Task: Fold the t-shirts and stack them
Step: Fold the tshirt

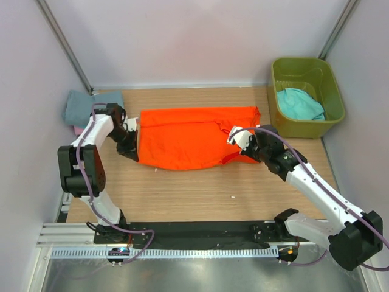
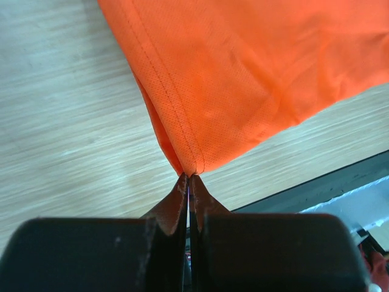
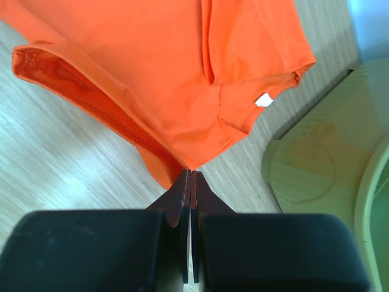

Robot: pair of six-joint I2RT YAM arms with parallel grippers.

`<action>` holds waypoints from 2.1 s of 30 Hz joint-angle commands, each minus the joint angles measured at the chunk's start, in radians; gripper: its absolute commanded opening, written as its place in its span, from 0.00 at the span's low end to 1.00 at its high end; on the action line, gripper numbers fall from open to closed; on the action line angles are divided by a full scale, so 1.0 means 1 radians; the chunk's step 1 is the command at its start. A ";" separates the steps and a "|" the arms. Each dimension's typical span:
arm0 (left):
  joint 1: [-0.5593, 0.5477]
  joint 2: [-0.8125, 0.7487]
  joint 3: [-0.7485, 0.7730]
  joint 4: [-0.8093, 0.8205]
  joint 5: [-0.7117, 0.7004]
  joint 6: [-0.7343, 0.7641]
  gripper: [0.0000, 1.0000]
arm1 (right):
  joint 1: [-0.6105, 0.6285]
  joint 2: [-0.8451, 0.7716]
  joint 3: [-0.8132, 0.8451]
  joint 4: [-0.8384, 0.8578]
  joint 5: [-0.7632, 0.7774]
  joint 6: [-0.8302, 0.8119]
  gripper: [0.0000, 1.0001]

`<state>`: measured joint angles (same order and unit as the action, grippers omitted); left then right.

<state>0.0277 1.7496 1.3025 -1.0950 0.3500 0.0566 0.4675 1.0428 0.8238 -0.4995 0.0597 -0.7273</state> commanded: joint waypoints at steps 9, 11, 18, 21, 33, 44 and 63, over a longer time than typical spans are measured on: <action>0.005 0.002 0.173 -0.025 0.007 0.005 0.00 | -0.016 0.037 0.074 0.153 0.104 -0.029 0.01; 0.005 0.037 0.225 -0.026 0.006 0.003 0.00 | -0.023 0.063 0.086 0.183 0.118 -0.043 0.01; 0.005 0.204 0.417 -0.060 0.017 -0.004 0.00 | -0.099 0.248 0.173 0.274 0.095 -0.086 0.01; 0.003 0.279 0.498 -0.072 0.017 -0.009 0.00 | -0.138 0.336 0.250 0.317 0.074 -0.086 0.01; 0.000 0.562 0.880 -0.092 -0.023 0.019 0.00 | -0.205 0.763 0.610 0.407 0.015 -0.089 0.01; 0.003 0.672 0.997 -0.048 -0.112 -0.007 0.01 | -0.207 1.034 0.830 0.449 0.070 -0.074 0.01; -0.127 0.447 0.747 0.000 0.090 0.012 0.45 | -0.202 0.885 0.772 0.181 0.108 0.436 0.47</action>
<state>-0.0502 2.1529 2.0865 -1.0840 0.3645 0.0322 0.2665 1.9308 1.6375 -0.1833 0.2150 -0.4519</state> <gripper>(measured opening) 0.456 0.474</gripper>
